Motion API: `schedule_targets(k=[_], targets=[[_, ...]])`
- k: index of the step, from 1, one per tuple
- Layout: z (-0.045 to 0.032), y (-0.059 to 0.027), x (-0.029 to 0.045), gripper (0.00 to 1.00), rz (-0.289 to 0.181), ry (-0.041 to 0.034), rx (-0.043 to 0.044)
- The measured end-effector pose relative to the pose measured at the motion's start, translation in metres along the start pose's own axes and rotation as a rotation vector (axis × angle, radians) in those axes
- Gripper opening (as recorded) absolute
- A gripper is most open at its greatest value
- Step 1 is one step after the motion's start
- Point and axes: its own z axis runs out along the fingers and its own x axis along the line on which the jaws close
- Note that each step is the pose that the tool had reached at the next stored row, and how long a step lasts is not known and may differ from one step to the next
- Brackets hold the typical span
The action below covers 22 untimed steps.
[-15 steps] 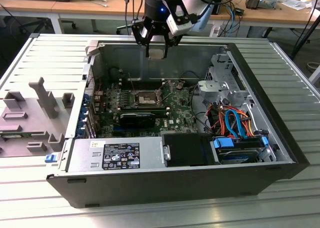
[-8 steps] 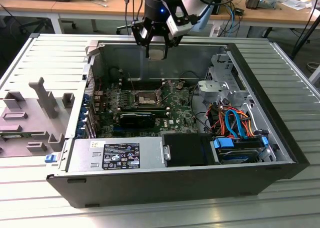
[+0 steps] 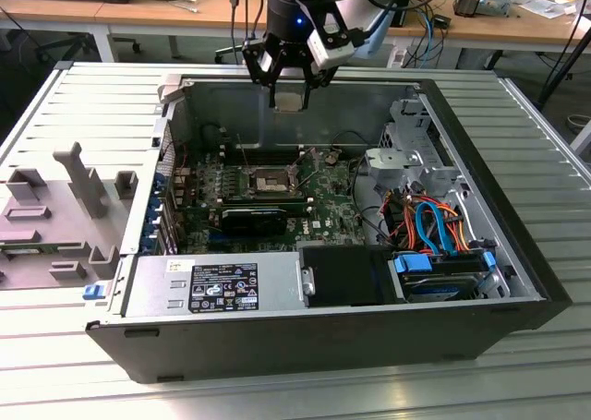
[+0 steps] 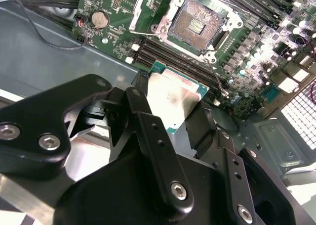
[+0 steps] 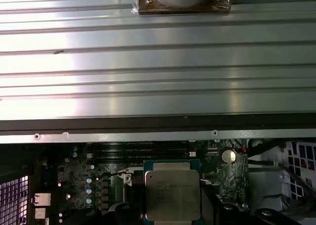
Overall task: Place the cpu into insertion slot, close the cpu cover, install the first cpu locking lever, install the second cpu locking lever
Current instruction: 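Place the cpu into insertion slot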
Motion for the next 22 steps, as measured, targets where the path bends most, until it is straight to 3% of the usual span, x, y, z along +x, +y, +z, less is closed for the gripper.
schedule_targets(k=[22], targets=[[0.0059, -0.0021, -0.0001, 0.54, 0.000, 0.0000, 0.0000]])
